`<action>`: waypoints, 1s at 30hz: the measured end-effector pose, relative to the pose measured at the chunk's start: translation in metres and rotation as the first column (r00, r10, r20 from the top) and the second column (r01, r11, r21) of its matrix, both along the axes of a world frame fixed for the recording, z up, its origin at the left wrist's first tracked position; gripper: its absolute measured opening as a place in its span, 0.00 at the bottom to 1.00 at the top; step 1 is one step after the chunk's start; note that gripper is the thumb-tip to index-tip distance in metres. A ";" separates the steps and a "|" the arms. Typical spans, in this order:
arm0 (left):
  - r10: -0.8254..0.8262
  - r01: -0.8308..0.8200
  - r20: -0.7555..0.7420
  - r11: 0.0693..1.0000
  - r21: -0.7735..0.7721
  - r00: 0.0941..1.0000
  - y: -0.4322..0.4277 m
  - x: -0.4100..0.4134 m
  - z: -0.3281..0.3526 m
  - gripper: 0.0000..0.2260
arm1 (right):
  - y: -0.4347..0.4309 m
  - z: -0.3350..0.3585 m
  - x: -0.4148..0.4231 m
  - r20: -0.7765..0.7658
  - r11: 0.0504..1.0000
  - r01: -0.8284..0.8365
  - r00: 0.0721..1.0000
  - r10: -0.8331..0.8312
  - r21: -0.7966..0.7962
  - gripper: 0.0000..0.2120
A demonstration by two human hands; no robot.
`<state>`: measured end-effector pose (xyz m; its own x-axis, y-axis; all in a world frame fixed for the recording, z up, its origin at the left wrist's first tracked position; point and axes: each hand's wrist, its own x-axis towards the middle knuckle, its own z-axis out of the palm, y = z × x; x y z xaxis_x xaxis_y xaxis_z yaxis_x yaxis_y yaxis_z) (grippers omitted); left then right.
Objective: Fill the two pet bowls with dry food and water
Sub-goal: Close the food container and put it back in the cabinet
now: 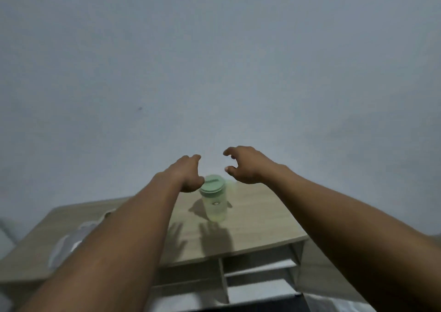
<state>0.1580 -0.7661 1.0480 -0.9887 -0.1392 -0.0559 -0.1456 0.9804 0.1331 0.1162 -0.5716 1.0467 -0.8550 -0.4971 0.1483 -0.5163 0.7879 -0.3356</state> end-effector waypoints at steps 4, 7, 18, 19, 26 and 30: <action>0.119 -0.119 -0.023 0.993 0.022 0.993 -0.085 0.036 0.004 0.35 | -0.096 0.010 0.017 -0.047 0.986 -0.155 0.986 0.158 0.055 0.26; 0.205 -0.204 -0.040 0.979 0.029 0.978 -0.134 0.060 0.003 0.35 | -0.153 0.014 0.023 -0.059 0.966 -0.245 0.966 0.250 0.083 0.26; 0.457 -0.456 0.010 0.890 -0.018 0.890 -0.250 0.114 0.002 0.36 | -0.272 0.011 0.021 -0.035 0.878 -0.464 0.882 0.471 0.121 0.26; 0.468 -0.467 0.011 0.884 -0.015 0.884 -0.256 0.115 0.001 0.36 | -0.279 0.010 0.020 -0.029 0.872 -0.471 0.878 0.479 0.131 0.26; 0.504 -0.505 0.054 0.863 0.007 0.862 -0.303 0.121 -0.016 0.35 | -0.332 -0.005 0.008 0.020 0.854 -0.503 0.863 0.505 0.130 0.26; 0.512 -0.515 0.089 0.857 0.015 0.854 -0.344 0.119 -0.036 0.35 | -0.373 -0.026 0.005 0.051 0.848 -0.513 0.858 0.511 0.134 0.26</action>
<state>0.2774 -1.1104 1.0122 -0.7690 -0.6223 -0.1463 -0.6387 0.7576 0.1346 0.1210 -0.9444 1.0207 -0.4749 -0.8793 0.0362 -0.8556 0.4518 -0.2527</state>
